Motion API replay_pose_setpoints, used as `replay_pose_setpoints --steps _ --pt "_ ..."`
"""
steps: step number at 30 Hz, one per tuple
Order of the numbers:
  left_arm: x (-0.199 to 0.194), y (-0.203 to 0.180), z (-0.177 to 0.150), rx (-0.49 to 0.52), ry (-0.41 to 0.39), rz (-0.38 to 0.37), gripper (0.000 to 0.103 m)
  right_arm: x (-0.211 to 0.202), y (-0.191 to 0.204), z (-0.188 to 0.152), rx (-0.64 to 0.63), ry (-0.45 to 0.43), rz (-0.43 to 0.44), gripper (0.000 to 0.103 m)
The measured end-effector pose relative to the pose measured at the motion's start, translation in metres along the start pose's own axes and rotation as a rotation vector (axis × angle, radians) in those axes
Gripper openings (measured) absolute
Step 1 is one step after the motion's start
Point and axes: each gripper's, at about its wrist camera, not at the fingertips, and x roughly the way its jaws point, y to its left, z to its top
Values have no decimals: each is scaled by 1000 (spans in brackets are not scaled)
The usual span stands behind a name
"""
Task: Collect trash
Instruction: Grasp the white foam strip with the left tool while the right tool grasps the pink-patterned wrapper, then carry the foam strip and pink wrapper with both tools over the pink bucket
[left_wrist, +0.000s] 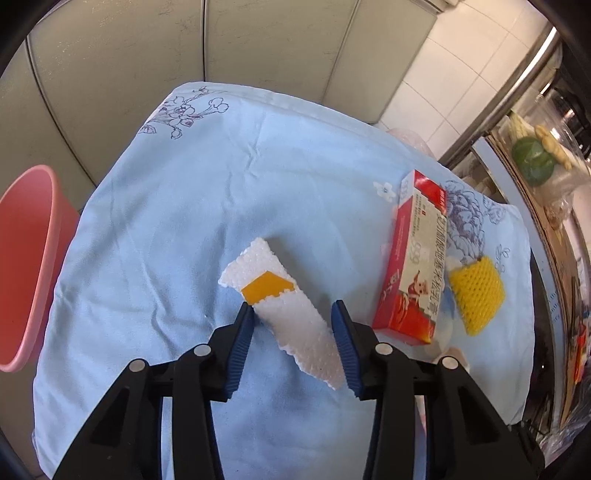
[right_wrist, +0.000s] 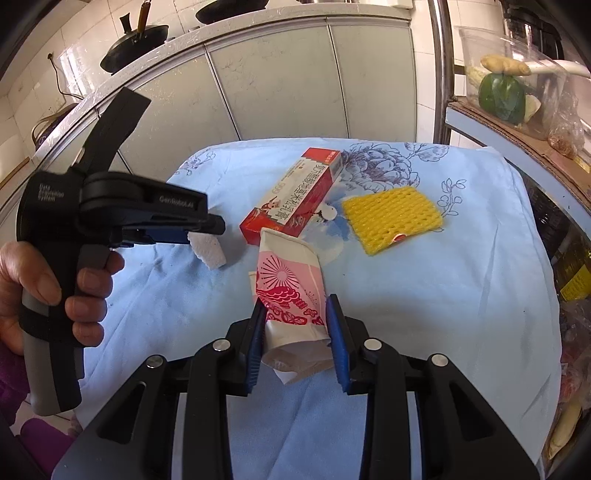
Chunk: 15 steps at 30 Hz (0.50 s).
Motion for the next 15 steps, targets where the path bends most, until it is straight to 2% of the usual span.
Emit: replay_pose_setpoints --steps 6,12,15 --pt "-12 17 -14 15 -15 -57 40 -4 3 -2 1 -16 -3 33" --pt "-41 28 -33 61 -98 -90 39 -10 10 -3 -8 -38 -2 33" --pt "-59 30 -44 103 -172 -74 39 -14 15 -2 -21 -51 2 33"
